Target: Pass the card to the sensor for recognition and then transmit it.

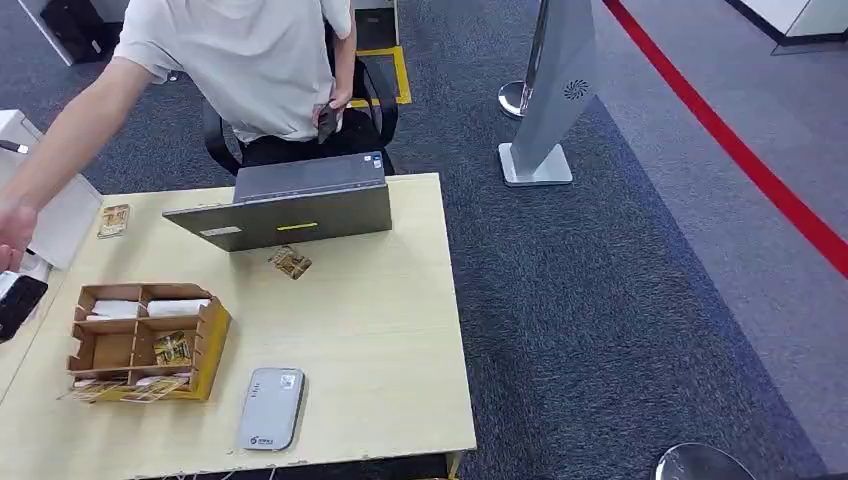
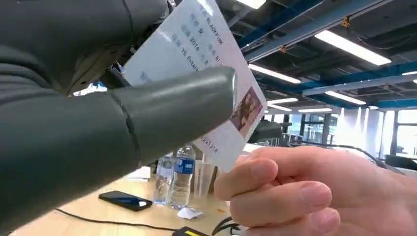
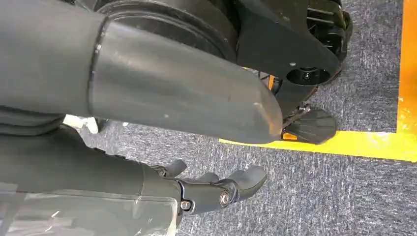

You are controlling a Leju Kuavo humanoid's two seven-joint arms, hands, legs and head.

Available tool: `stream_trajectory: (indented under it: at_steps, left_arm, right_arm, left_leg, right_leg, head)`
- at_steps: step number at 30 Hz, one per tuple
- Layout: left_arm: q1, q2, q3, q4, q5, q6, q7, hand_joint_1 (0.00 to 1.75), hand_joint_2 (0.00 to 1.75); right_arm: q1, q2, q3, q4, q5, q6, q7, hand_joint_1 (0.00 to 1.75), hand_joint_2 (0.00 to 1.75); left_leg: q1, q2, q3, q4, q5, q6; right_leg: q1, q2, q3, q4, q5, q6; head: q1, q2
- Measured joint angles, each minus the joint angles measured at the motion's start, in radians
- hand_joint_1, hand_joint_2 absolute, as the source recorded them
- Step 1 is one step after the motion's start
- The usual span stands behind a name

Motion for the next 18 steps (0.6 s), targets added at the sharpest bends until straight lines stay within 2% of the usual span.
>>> stream_trajectory:
  at_steps: [11,18]
  left_arm:
    - [0.0,-0.031,-0.053,0.003,-0.059,-0.009,0.003,1.75,0.0]
    - [0.024,-0.1,-0.192,-0.089,-0.137,-0.018,0.079,1.75,0.0]
  right_arm:
    - [-0.001,0.004,-0.001,0.0,0.0,0.0,0.0,0.0,0.0]
    - [-0.004,0.006,-0.004,0.0,0.0,-0.003,-0.002,0.0,0.0]
  left_leg:
    - [0.0,0.001,0.0,0.001,0.0,0.0]
    - [0.0,0.0,-0.003,0.002,0.001,0.001]
  right_leg:
    - [0.0,0.001,-0.001,0.0,0.001,0.001]
    - [0.0,0.0,0.0,0.0,0.002,0.001]
  head:
    - [0.0,0.0]
    - [0.0,0.0]
